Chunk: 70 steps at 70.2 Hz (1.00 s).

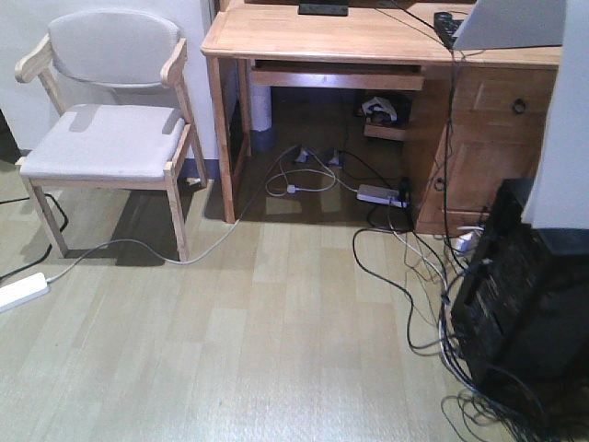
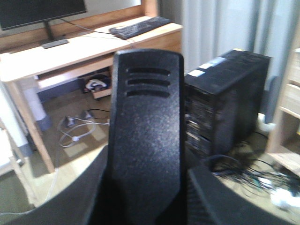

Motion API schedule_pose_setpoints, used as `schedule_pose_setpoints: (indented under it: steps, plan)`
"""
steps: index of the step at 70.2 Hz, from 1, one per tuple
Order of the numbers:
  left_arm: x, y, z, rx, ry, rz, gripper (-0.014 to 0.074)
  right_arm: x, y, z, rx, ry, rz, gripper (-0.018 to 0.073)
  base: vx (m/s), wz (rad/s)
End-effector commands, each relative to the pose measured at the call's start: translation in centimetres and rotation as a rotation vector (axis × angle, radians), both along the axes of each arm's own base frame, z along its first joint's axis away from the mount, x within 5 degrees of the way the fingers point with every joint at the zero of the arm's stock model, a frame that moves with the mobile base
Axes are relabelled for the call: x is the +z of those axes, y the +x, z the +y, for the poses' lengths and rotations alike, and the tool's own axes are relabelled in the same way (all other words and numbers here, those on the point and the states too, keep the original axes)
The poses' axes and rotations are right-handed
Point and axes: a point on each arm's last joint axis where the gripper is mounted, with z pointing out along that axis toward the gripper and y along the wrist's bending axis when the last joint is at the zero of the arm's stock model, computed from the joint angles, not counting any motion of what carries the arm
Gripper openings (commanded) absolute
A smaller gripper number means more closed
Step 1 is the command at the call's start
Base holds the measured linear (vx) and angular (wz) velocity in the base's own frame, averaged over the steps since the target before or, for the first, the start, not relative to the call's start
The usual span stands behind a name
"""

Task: Grab stapler and paper to desk for stapling
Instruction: 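Drive the base away from the shelf holding stapler and paper, then drive the base up to the wooden desk with the monitor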

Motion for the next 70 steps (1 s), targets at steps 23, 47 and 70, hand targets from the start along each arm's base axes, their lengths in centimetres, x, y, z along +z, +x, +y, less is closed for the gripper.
schedule_pose_setpoints:
  steps: [23, 47, 70]
  plan:
    - [1.66, 0.11, -0.11, -0.003, -0.079, -0.104, -0.0006, 0.80, -0.28, -0.13, -0.018, 0.013, -0.050, -0.0006, 0.32, 0.04]
    - [1.66, 0.11, -0.11, -0.003, -0.079, -0.104, -0.0006, 0.80, -0.28, -0.13, -0.018, 0.013, -0.050, -0.0006, 0.39, 0.03]
    - [1.66, 0.11, -0.11, -0.003, -0.079, -0.104, -0.0006, 0.79, -0.28, -0.13, -0.018, 0.013, -0.049, -0.0006, 0.42, 0.02]
